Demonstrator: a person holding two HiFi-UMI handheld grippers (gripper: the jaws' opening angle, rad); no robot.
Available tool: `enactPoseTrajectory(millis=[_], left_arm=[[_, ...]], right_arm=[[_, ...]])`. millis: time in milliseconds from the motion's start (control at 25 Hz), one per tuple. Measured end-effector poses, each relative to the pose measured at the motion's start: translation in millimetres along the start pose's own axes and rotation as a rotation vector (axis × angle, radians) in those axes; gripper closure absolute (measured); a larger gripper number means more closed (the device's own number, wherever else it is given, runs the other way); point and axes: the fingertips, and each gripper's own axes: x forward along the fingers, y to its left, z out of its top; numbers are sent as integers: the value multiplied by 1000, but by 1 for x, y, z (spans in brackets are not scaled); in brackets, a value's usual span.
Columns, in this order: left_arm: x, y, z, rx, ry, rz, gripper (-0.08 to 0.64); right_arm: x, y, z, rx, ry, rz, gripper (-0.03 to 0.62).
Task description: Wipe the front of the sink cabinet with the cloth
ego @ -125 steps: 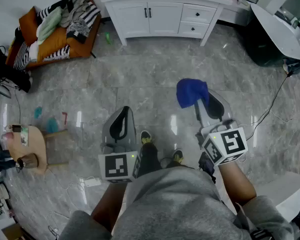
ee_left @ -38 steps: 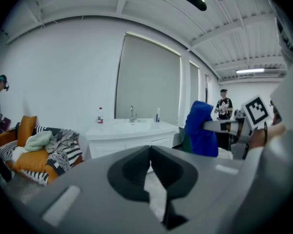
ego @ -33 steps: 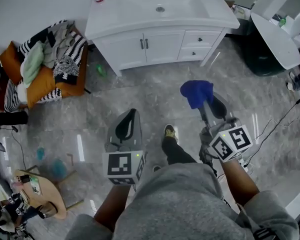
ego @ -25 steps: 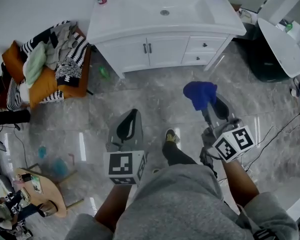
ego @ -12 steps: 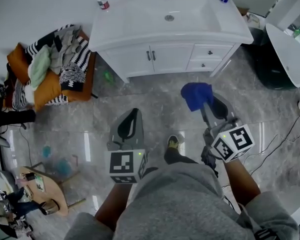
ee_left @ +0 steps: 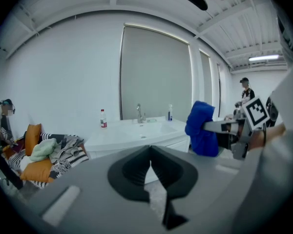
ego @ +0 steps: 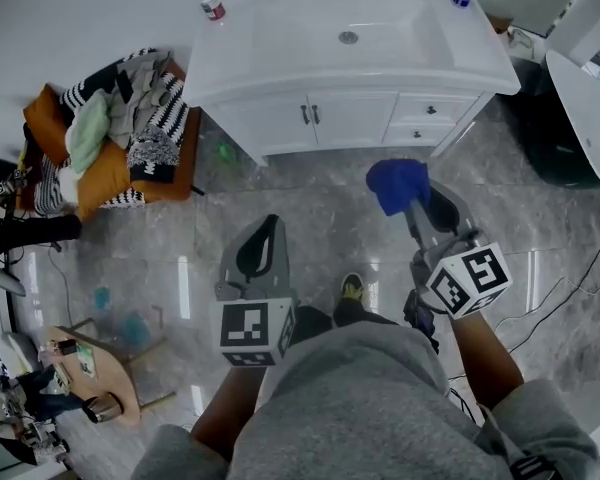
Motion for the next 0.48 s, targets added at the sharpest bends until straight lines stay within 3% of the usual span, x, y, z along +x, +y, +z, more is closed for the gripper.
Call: enactPoseTrajectory(millis=[200, 480], left_arm=[[5, -1, 3, 4, 3, 10, 549], [8, 6, 4, 2, 6, 12, 549]], right_arm=[[7, -5, -5, -46, 25, -14, 537], [18, -2, -6, -41, 31, -6, 537]])
